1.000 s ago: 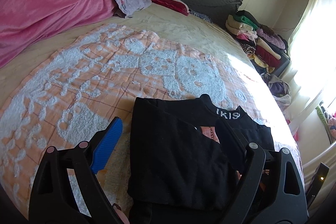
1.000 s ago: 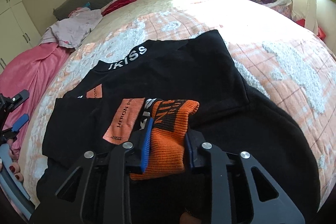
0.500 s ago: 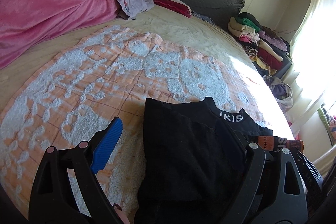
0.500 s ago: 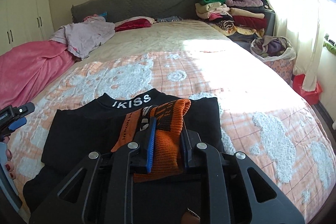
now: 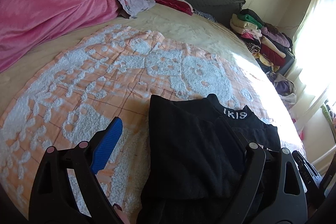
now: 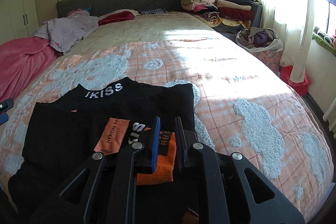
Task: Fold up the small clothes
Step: 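Press the orange cuff flat on the shirt body and open the right tool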
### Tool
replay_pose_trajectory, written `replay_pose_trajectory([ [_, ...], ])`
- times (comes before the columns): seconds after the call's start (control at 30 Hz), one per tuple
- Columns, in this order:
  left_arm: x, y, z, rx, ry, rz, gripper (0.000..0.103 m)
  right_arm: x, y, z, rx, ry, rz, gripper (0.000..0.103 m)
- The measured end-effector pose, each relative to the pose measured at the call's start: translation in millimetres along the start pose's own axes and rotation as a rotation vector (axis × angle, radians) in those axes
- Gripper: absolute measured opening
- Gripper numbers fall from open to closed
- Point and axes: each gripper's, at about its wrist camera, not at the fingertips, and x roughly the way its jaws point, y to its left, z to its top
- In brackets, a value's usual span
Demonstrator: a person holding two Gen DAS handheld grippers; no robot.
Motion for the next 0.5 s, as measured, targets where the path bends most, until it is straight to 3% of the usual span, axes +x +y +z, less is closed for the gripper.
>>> replay_pose_trajectory([
  [0.13, 1.3, -5.6, -2.6, 0.024, 0.006, 0.004, 0.083, -1.5, 3.2, -6.8, -0.014, 0.020, 0.020, 0.014],
  [0.23, 2.6, -12.3, -5.7, 0.053, 0.018, 0.005, 0.082, 0.0, 8.4, -13.2, -0.031, 0.053, 0.055, 0.021],
  [0.5, 16.6, -49.5, -26.0, 0.224, 0.096, -0.009, 0.083, 1.9, 31.2, -24.0, -0.079, 0.102, 0.151, 0.023],
])
